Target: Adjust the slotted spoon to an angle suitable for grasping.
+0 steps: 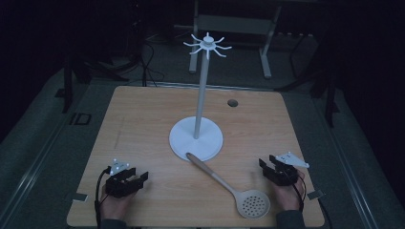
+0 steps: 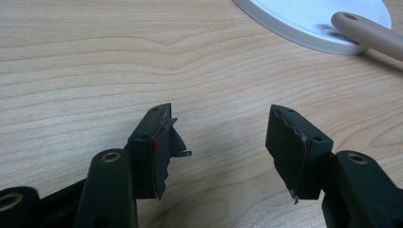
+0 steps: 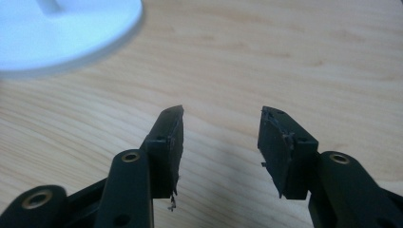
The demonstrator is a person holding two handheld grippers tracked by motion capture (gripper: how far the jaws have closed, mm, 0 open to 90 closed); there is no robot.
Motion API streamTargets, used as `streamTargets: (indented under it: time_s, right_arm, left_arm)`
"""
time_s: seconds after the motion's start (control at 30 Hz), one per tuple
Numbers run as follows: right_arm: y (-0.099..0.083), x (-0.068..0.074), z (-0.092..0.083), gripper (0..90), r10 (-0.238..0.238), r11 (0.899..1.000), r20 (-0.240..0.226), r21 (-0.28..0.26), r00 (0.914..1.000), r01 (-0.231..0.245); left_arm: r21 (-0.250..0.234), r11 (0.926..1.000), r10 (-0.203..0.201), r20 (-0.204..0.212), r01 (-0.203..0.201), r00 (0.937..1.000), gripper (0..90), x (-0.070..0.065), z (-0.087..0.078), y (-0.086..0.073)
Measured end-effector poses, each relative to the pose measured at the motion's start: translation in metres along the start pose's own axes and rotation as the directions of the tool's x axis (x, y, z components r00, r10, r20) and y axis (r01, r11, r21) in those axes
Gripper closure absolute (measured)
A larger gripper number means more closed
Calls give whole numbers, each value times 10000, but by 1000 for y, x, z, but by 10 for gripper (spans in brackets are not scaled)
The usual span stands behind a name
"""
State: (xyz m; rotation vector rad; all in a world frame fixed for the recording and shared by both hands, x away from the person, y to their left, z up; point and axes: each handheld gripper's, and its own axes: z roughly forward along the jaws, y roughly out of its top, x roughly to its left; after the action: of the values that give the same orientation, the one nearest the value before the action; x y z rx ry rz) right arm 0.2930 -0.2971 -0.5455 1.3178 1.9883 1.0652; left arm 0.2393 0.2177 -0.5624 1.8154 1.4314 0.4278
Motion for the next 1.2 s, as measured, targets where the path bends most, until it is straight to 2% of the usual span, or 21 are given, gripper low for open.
streamTargets:
  time_s: [0.1, 0.2, 0.37, 0.5, 0.63, 0.8, 1.03, 1.2]
  right_arm:
    - [5, 5, -8, 504, -103, 9996, -508, -283, 9987, 89]
    - [11, 12, -14, 548, -467, 9984, -440, -350, 9979, 452]
    - [19, 23, -25, 619, -765, 9958, -179, -520, 9969, 755]
    - [26, 30, -31, 669, -1166, 9928, 96, -250, 9931, 1168]
    - [37, 38, -38, 677, -1458, 9893, -5, 77, 9893, 1458]
    - [52, 47, -42, 659, -1728, 9843, -418, 303, 9841, 1741]
    - [67, 66, -35, 672, -2181, 9711, -1058, 752, 9702, 2265]
    - [75, 80, -28, 670, -2691, 9522, -1389, 1100, 9530, 2849]
  left_arm:
    - [-33, 10000, -25, 6, 25, 10000, 426, 0, -1, 0]
    - [-51, 10000, -21, -7, 21, 10000, 426, 0, -1, 0]
    - [-56, 10000, 8, -49, -8, 10000, 427, 1, -1, 0]
    - [-59, 10000, -19, -81, 19, 10000, 427, 1, -1, 0]
    - [-30, 10000, 12, -84, -12, 10000, 427, 0, -1, -1]
    - [-75, 10000, 39, -131, -40, 9999, 427, 0, -1, -1]
    - [-91, 9999, 61, -131, -62, 9999, 427, 0, -1, -1]
    - [-109, 9999, 44, -114, -46, 9999, 429, 0, -1, -1]
